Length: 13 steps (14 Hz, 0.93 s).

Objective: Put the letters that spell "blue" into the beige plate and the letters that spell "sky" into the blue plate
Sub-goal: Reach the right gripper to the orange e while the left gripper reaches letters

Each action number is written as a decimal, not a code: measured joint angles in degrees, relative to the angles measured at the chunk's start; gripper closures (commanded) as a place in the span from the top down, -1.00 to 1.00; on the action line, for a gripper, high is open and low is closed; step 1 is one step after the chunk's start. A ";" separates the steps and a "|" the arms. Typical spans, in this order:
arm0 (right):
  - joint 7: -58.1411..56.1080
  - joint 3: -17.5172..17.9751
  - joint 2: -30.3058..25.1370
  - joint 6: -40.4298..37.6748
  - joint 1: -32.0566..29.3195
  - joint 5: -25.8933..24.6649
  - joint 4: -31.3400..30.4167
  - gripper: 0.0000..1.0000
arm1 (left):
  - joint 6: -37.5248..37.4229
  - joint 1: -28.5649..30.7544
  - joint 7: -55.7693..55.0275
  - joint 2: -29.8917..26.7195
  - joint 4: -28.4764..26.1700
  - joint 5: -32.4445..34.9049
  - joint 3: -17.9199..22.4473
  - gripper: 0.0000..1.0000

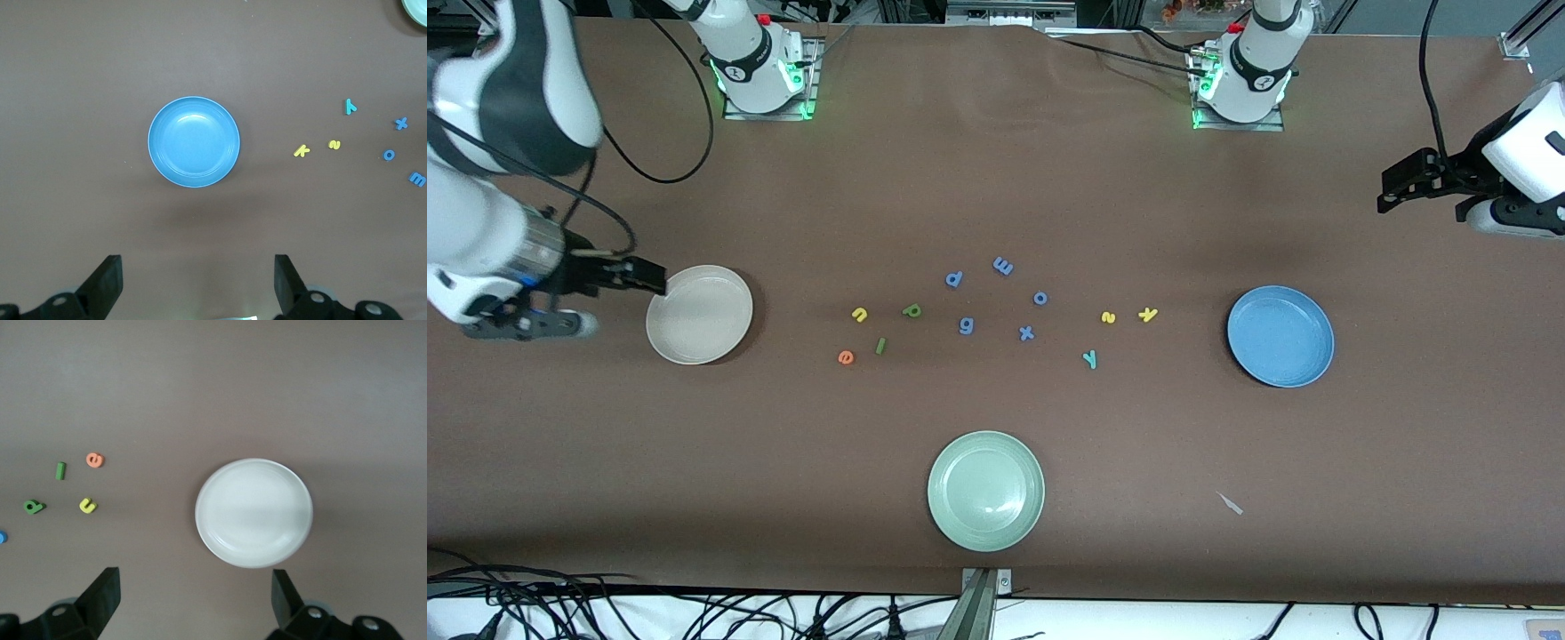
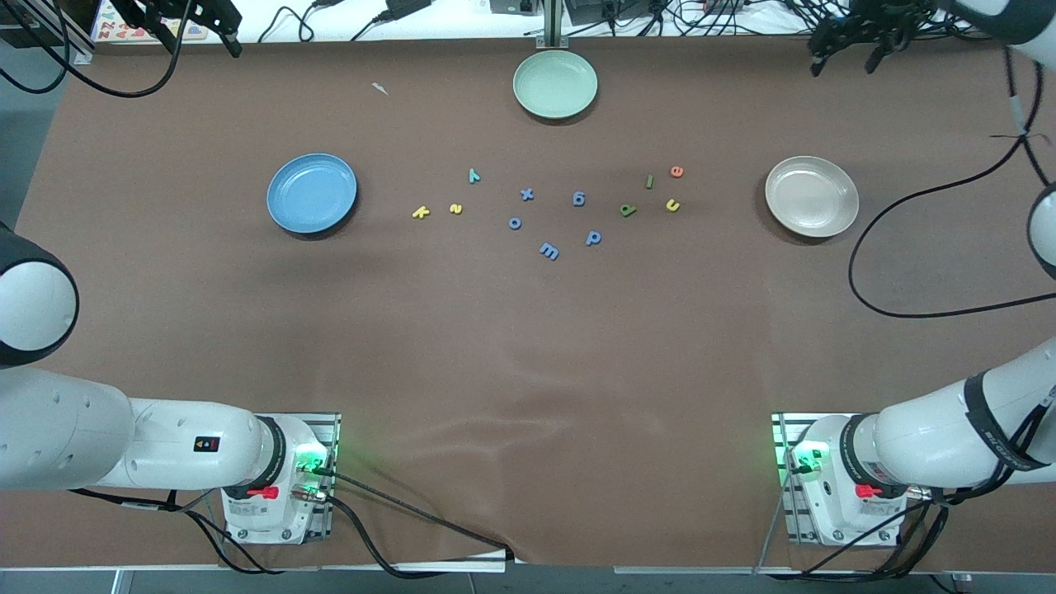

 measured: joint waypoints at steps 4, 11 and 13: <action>0.21 0.11 8.39 7.77 5.14 0.33 -0.21 1.00 | -0.11 -0.30 0.00 0.00 0.04 -0.01 -0.05 1.00; 16.96 0.19 20.18 21.85 13.11 0.79 -0.26 1.00 | -0.44 -0.43 0.00 0.02 0.08 -0.04 -1.53 1.00; 20.05 0.31 21.78 24.12 14.64 1.20 -0.27 1.00 | -0.16 -0.49 0.00 0.48 -0.28 -0.05 -1.92 1.00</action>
